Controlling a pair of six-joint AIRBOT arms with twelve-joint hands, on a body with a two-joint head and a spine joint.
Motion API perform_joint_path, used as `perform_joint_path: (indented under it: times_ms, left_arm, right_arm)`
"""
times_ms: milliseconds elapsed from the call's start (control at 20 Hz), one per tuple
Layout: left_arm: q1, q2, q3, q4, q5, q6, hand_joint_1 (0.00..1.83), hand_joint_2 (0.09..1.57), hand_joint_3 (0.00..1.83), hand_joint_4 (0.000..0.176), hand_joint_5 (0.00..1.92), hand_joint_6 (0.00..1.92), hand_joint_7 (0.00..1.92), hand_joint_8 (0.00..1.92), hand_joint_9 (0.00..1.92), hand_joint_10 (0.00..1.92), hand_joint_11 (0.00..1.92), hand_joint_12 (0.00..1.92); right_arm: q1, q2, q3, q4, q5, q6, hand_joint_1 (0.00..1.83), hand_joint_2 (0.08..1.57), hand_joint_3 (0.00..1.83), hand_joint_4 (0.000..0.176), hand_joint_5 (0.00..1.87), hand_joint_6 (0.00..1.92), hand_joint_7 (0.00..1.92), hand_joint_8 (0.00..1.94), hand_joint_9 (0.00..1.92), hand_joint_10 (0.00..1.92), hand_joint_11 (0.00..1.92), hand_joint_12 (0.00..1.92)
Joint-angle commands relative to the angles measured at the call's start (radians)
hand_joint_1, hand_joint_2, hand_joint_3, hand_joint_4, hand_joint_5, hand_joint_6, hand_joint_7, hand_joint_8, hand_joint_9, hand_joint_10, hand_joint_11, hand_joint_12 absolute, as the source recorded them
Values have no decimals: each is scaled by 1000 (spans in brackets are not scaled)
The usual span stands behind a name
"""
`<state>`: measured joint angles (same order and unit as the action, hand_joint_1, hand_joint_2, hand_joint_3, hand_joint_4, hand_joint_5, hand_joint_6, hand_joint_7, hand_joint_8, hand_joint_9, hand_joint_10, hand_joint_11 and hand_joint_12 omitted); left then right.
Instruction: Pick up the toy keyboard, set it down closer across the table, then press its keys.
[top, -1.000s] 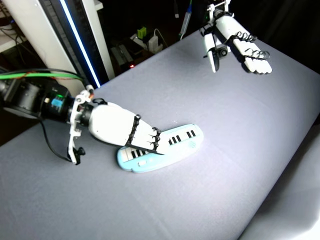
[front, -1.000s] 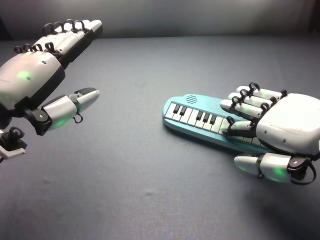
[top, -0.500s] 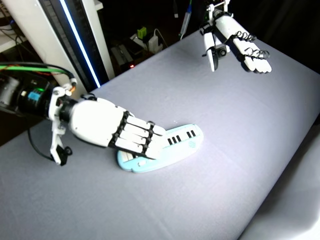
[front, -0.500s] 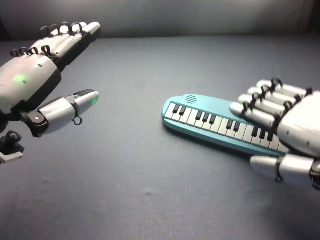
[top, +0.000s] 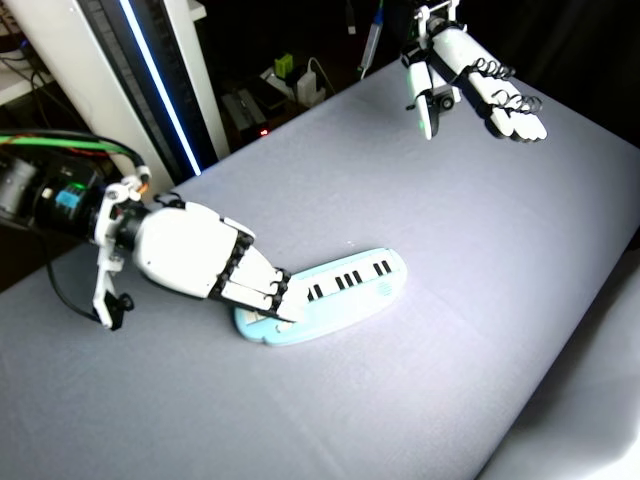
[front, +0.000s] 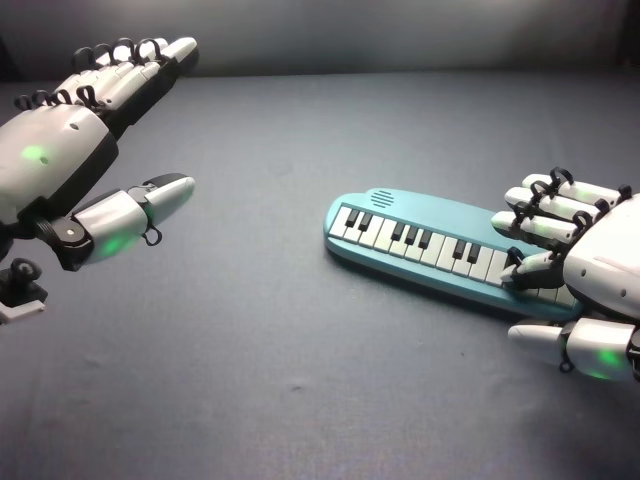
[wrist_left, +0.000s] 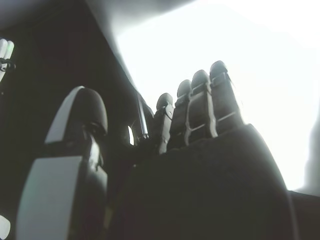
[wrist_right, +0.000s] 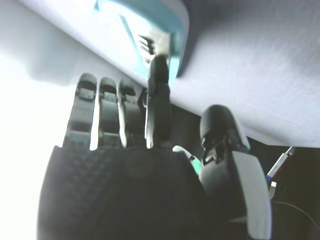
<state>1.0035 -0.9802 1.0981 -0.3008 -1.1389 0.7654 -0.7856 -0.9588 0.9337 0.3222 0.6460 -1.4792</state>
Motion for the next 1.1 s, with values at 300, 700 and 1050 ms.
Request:
perform_joint_path:
  times_ms: [300,700,1050]
  left_arm:
    - [6,10,-4,4,-149,-9,680,1376,0,80,10,1,0,0,0,0,0,0]
    - [42,30,-43,-2,-264,-9,468,1380,3,56,0,0,0,0,0,0,0,0]
    - [74,56,-86,-15,-442,-8,183,1378,0,144,0,0,0,0,0,0,0,0]
  right_arm:
    - [-21,75,-44,-3,251,69,0,1391,22,17,0,0,0,0,0,0,0,0]
    - [-183,202,-145,-4,635,251,0,1400,0,52,0,0,0,0,0,0,0,0]
    - [-341,249,-177,38,943,375,74,1358,0,108,0,0,0,0,0,0,0,0]
